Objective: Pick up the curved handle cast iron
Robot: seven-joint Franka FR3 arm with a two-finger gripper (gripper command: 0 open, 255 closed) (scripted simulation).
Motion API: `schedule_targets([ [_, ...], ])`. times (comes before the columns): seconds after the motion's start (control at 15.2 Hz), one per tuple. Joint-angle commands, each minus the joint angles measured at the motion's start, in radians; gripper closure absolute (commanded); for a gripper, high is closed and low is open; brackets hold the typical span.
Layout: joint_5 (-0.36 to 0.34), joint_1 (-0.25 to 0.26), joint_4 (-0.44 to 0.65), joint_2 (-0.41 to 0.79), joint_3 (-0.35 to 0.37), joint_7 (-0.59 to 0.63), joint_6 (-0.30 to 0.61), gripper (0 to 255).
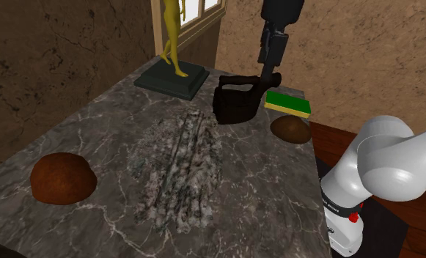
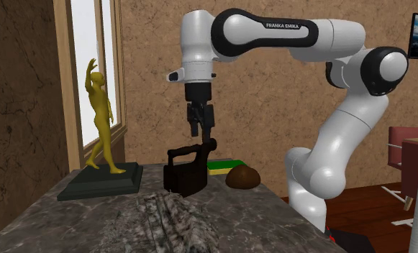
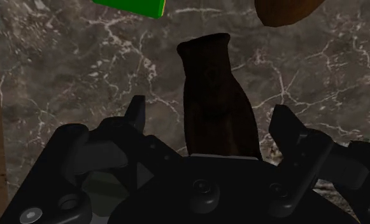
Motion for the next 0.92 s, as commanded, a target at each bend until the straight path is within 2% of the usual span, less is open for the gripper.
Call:
schedule_targets([
  [0.0,0.002,0.007,-0.03,-0.004,0.005,-0.006,0.023,0],
  [0.46,0.005,0.009,-0.098,-0.013,0.008,-0.006,0.082,0],
  [0.53,0.005,0.009,-0.098,-0.012,0.008,-0.005,0.083,255],
  [0.86,0.005,0.008,-0.098,-0.012,0.008,-0.006,0.083,255],
])
